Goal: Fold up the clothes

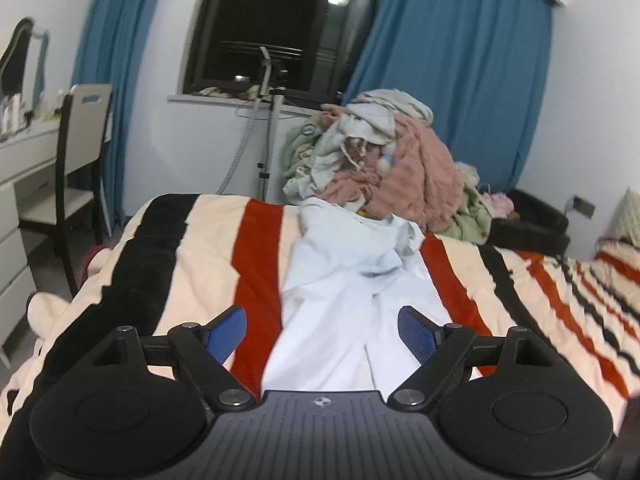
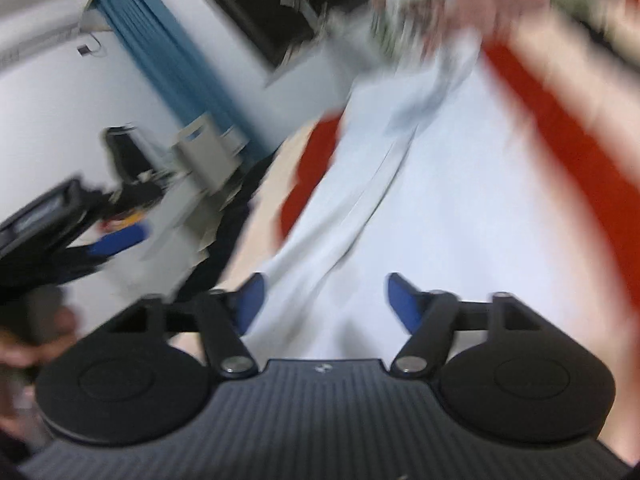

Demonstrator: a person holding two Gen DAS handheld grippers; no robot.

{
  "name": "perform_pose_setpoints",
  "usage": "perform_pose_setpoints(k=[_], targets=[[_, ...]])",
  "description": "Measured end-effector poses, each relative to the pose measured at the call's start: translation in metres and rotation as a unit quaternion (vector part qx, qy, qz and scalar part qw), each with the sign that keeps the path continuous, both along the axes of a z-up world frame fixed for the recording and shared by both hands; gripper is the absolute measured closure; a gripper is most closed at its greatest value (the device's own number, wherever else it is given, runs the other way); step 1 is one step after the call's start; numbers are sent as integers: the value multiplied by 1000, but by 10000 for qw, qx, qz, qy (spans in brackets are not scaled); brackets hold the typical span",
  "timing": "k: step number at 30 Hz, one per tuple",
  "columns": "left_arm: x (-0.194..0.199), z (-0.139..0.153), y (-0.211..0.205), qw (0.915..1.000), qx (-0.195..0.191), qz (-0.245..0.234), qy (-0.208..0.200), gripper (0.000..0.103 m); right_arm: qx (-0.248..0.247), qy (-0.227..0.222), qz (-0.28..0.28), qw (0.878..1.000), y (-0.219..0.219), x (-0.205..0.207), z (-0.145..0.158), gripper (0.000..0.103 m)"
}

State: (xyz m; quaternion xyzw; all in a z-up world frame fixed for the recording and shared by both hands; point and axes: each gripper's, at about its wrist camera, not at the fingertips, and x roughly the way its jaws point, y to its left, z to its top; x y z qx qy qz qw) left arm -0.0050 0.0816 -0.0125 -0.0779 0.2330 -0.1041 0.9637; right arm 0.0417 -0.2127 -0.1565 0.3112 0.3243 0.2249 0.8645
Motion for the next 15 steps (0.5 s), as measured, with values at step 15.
perform_pose_setpoints(k=[15], targets=[[25,-4,34,9956,-852,312,232,19,489,941,1082,9885,99,-3,-51,62]])
